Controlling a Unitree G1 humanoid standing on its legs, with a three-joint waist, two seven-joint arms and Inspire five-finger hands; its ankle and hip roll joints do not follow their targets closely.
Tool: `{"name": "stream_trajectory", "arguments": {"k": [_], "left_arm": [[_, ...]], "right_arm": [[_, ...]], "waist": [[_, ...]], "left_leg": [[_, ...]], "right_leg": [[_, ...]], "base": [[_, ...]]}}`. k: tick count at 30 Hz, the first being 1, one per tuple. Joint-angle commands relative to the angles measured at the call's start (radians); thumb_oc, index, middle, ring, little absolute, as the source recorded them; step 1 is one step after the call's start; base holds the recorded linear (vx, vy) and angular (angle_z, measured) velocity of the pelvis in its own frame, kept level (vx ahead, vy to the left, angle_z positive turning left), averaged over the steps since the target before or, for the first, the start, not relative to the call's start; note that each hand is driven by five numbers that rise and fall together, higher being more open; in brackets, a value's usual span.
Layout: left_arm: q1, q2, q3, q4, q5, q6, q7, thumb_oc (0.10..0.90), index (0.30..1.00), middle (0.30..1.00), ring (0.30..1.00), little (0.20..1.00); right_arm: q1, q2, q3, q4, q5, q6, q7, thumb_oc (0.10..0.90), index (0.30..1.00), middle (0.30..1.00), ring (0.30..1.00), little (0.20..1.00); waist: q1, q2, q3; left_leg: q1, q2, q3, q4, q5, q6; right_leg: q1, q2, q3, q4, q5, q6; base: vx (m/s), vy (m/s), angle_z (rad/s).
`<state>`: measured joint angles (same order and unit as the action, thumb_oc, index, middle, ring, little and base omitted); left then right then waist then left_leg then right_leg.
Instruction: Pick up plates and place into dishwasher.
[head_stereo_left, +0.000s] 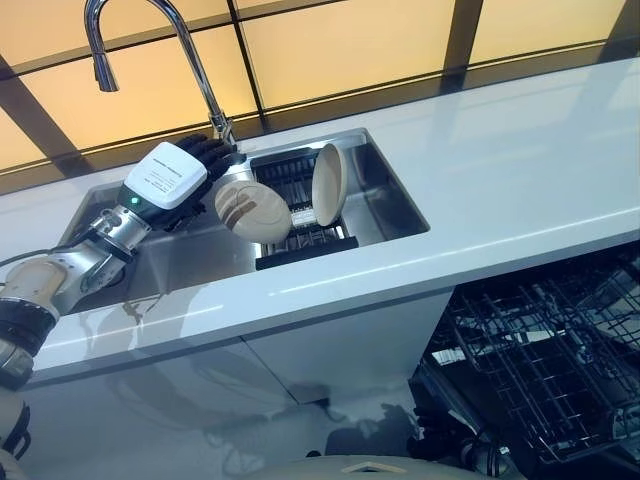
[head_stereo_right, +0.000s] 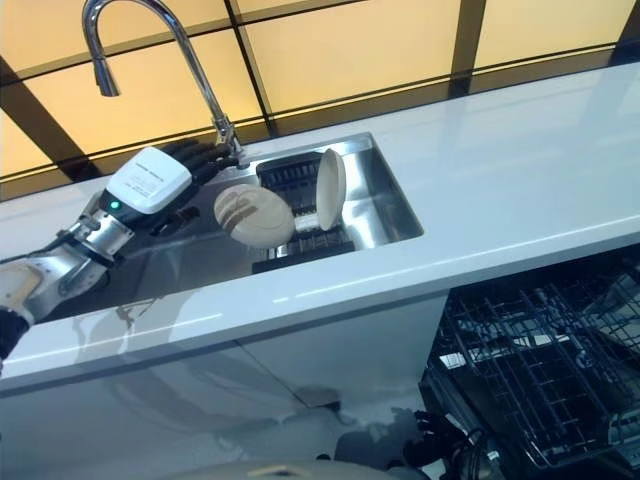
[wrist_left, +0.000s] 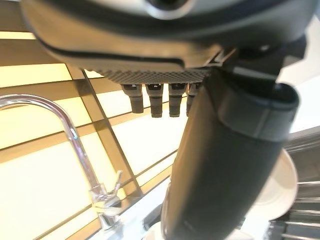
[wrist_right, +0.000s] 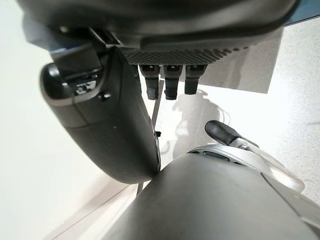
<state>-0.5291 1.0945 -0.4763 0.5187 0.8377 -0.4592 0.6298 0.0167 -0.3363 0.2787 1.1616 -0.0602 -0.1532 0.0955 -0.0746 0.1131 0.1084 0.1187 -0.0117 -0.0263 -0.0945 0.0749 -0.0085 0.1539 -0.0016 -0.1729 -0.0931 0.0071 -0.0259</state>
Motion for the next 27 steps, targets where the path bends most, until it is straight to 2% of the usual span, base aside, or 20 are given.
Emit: {"name": "stream_trajectory", "arguments": {"k": [1,16,27], "left_arm": [[-0.089,0.021,0.125,0.087,-0.011,0.082,0.078,0.800,0.900,0.900,0.900,0.900],[-0.085,0.013,0.112,0.113,0.014,0.109,0.011,0.800,0.900,0.900,0.900,0.900],[-0.061,0.003,0.129,0.099,0.027,0.096,0.046,0.800,0.900,0.900,0.900,0.900]], "right_arm": [[0.033,-0.041,0.009,0.014,-0.038,-0.005,0.030,0.800,0.900,0.900,0.900,0.900],[0.036,-0.044,-0.003,0.011,-0.047,-0.017,0.040,0.800,0.900,0.900,0.900,0.900],[0.031,-0.045,-0.006,0.012,-0.050,-0.016,0.039,0.800,0.900,0.900,0.900,0.900]], "waist": [[-0.015,-0.012,0.021],[-0.016,-0.014,0.033],[-0.013,-0.014,0.040]], "left_leg": [[0.041,-0.089,0.072,0.007,-0.178,0.075],[0.042,-0.087,0.073,0.007,-0.175,0.074],[0.040,-0.089,0.066,0.007,-0.174,0.073]], "right_leg": [[0.002,0.035,0.101,0.006,-0.060,0.050],[0.004,0.032,0.103,0.006,-0.058,0.055],[0.002,0.030,0.108,0.006,-0.058,0.056]], "base": [[0.00,0.038,-0.03],[0.00,0.003,-0.01],[0.00,0.000,0.00]]}}
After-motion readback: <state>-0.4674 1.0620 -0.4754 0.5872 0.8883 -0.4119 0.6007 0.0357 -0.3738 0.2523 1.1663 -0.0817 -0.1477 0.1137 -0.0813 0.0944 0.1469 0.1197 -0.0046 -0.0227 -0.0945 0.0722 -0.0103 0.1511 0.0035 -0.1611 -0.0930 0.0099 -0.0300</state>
